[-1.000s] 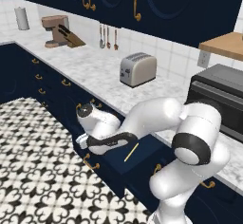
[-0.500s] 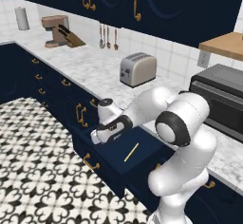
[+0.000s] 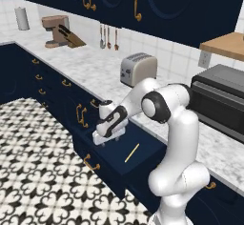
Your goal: Take a straw from the drawer in front and place it inside the glass cup on the dining counter.
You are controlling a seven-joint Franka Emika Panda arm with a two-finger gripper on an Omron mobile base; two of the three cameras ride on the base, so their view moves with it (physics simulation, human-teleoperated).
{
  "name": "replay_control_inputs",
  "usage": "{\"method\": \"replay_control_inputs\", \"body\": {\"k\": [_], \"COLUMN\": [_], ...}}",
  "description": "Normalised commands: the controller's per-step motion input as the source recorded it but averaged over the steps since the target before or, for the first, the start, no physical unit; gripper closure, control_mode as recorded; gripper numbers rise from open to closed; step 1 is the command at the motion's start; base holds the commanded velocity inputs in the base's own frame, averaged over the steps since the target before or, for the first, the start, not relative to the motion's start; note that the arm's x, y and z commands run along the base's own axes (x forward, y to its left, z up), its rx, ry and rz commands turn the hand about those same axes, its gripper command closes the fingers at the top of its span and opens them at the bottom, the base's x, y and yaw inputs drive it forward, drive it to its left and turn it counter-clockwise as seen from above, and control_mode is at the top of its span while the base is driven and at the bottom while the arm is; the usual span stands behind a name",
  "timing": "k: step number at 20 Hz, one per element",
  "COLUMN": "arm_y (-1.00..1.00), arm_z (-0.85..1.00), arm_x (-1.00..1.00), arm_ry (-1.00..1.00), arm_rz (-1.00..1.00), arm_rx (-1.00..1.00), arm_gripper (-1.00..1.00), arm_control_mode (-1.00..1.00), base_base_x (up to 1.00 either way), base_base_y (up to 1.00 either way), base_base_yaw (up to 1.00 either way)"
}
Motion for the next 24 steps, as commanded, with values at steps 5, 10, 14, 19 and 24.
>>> {"method": "replay_control_inputs", "body": {"k": [5,10,14,19,24], "arm_y": [0.09,0.45,0.80,0.85,-0.03], "arm_z": [-0.68,-0.37,0.04,0.17,0.51], "arm_x": [0.28,-0.09,-0.71,-0.84,-0.25], "arm_ry": [0.16,0.07,0.00,0.00,-0.05], "arm_rz": [0.00,0.04,0.05,0.03,-0.07], "arm_rx": [0.00,0.00,0.01,0.03,0.02], "arm_gripper": [-1.00,-1.00,-1.00,-1.00,-1.00], "arm_control_mode": [-1.00,-1.00,-1.00,-1.00,-1.00], "base_base_x": [0.00,0.00,0.00,0.00,0.00], "base_base_y": [0.00,0.00,0.00,0.00,0.00], "base_base_yaw": [0.00,0.00,0.00,0.00,0.00]}}
